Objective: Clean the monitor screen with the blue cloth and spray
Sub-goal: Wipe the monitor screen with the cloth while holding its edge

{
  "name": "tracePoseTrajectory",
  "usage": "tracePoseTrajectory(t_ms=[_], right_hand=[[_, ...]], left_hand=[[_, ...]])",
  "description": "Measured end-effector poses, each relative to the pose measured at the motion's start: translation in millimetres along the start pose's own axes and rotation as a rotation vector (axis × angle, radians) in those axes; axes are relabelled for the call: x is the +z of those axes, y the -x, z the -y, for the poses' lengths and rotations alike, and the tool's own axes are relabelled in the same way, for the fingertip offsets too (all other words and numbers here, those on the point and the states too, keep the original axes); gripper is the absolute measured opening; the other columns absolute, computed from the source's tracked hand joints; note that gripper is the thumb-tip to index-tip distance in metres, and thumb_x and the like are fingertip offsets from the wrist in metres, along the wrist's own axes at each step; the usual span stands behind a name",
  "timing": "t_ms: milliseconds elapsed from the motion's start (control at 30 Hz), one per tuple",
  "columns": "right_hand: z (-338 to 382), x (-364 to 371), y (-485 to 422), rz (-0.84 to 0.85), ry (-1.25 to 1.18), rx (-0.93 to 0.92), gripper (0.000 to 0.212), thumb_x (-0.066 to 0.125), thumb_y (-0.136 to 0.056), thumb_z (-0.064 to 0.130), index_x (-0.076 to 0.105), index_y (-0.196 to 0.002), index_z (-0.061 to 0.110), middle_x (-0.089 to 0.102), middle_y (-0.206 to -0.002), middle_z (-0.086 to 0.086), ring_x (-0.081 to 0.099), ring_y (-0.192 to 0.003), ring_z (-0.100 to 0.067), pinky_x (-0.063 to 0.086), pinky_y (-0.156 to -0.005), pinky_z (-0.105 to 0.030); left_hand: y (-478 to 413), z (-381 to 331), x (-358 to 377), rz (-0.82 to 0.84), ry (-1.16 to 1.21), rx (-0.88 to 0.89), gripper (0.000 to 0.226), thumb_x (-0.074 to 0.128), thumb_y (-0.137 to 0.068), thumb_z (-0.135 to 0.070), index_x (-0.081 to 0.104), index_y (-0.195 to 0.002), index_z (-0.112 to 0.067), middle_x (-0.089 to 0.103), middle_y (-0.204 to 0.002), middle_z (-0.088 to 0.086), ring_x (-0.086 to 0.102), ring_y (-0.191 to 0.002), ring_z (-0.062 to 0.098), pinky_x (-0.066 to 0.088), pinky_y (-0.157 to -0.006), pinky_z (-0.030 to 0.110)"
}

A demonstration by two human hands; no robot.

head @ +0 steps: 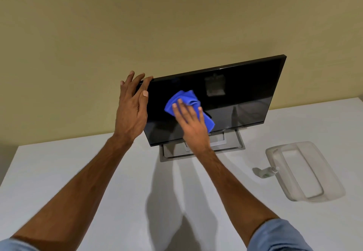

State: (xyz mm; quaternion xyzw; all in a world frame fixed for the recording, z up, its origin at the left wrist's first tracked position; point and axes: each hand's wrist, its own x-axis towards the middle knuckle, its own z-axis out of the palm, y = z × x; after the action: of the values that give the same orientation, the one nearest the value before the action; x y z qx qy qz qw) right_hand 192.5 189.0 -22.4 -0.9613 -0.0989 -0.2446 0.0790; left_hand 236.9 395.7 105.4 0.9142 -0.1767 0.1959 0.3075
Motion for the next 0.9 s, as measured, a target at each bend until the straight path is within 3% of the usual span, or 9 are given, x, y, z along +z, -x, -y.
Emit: tracePoseTrajectory(t_ms=[100, 233, 367, 467, 533, 600, 700, 800, 900], right_hand=[[-39.3, -11.8, 0.3, -0.118, -0.063, 0.252, 0.114, 0.054, -0.074, -0.017, 0.012, -0.174, 0.018, -0.010, -0.182, 0.001, 0.001, -0.169, -0.026, 0.014, -0.135, -0.064], [-89.6, -34.8, -0.5, -0.309, -0.313, 0.600, 0.118, 0.042, -0.070, -0.024, 0.011, -0.176, 0.019, -0.004, -0.184, -0.001, 0.000, -0.171, -0.025, 0.013, -0.138, -0.053], [-129.8, -44.0, 11.9, -0.470, -0.514, 0.729, 0.104, 0.034, -0.076, -0.028, 0.020, -0.174, 0.007, 0.006, -0.183, -0.014, 0.004, -0.171, -0.032, 0.011, -0.138, -0.052], [-133.4, -41.4, 19.3, -0.570, -0.657, 0.867, 0.088, 0.034, -0.086, -0.030, 0.017, -0.169, -0.008, 0.005, -0.180, -0.027, 0.006, -0.169, -0.041, 0.014, -0.136, -0.058], [-122.7, -40.8, 17.8, -0.585, -0.678, 0.929, 0.080, 0.035, -0.094, -0.026, 0.014, -0.169, -0.009, 0.006, -0.180, -0.027, 0.008, -0.169, -0.040, 0.015, -0.136, -0.057], [-103.8, -34.8, 15.0, -0.568, -0.585, 0.882, 0.077, 0.036, -0.101, -0.015, 0.014, -0.173, 0.001, 0.009, -0.182, -0.019, 0.012, -0.169, -0.033, 0.018, -0.137, -0.049], [-55.6, -31.1, 6.0, -0.464, -0.590, 0.780, 0.082, 0.037, -0.103, 0.013, 0.006, -0.175, 0.035, 0.011, -0.183, 0.005, 0.020, -0.168, -0.021, 0.024, -0.137, -0.040], [-6.3, -13.3, -10.6, -0.356, -0.245, 0.649, 0.106, 0.046, -0.084, -0.001, -0.004, -0.176, 0.016, -0.003, -0.184, -0.008, 0.001, -0.171, -0.029, 0.009, -0.139, -0.047], [39.2, 2.9, -26.9, -0.278, -0.205, 0.356, 0.119, 0.049, -0.074, -0.014, -0.005, -0.175, 0.019, -0.011, -0.184, -0.004, -0.006, -0.171, -0.025, -0.008, -0.137, -0.049]], left_hand=[[0.2, -0.1, 1.3, 0.000, -0.003, -0.008, 0.053, 0.024, -0.121, -0.030, 0.053, -0.164, -0.020, 0.045, -0.172, 0.005, 0.019, -0.172, 0.024, 0.007, -0.142, 0.051], [0.4, 0.6, 0.8, -0.001, -0.008, -0.004, 0.053, 0.025, -0.121, -0.028, 0.053, -0.164, -0.020, 0.046, -0.172, 0.004, 0.019, -0.171, 0.024, 0.006, -0.142, 0.049], [3.8, -0.3, 1.5, -0.017, -0.014, 0.000, 0.052, 0.025, -0.121, -0.029, 0.054, -0.164, -0.020, 0.048, -0.170, 0.005, 0.022, -0.170, 0.025, 0.007, -0.142, 0.048], [6.2, 0.2, 2.9, -0.029, -0.017, 0.004, 0.052, 0.025, -0.121, -0.029, 0.054, -0.163, -0.021, 0.048, -0.169, 0.004, 0.023, -0.170, 0.024, 0.007, -0.142, 0.048], [5.4, 0.7, 3.4, -0.032, -0.012, 0.000, 0.052, 0.025, -0.121, -0.029, 0.054, -0.163, -0.021, 0.048, -0.169, 0.004, 0.024, -0.169, 0.024, 0.008, -0.142, 0.047], [3.8, 1.3, 3.4, -0.035, -0.008, -0.003, 0.052, 0.024, -0.121, -0.031, 0.054, -0.163, -0.022, 0.049, -0.168, 0.004, 0.026, -0.169, 0.024, 0.009, -0.142, 0.047], [2.1, 0.7, 2.9, -0.035, -0.015, -0.014, 0.054, 0.022, -0.121, -0.033, 0.054, -0.163, -0.022, 0.050, -0.168, 0.003, 0.027, -0.168, 0.024, 0.009, -0.142, 0.046], [1.7, -0.8, 2.7, -0.041, -0.022, -0.024, 0.053, 0.024, -0.121, -0.032, 0.055, -0.162, -0.020, 0.050, -0.167, 0.004, 0.029, -0.167, 0.025, 0.010, -0.141, 0.046], [1.7, -0.2, 2.6, -0.044, -0.019, -0.008, 0.051, 0.026, -0.121, -0.027, 0.056, -0.162, -0.018, 0.052, -0.166, 0.005, 0.031, -0.166, 0.027, 0.012, -0.141, 0.046]])
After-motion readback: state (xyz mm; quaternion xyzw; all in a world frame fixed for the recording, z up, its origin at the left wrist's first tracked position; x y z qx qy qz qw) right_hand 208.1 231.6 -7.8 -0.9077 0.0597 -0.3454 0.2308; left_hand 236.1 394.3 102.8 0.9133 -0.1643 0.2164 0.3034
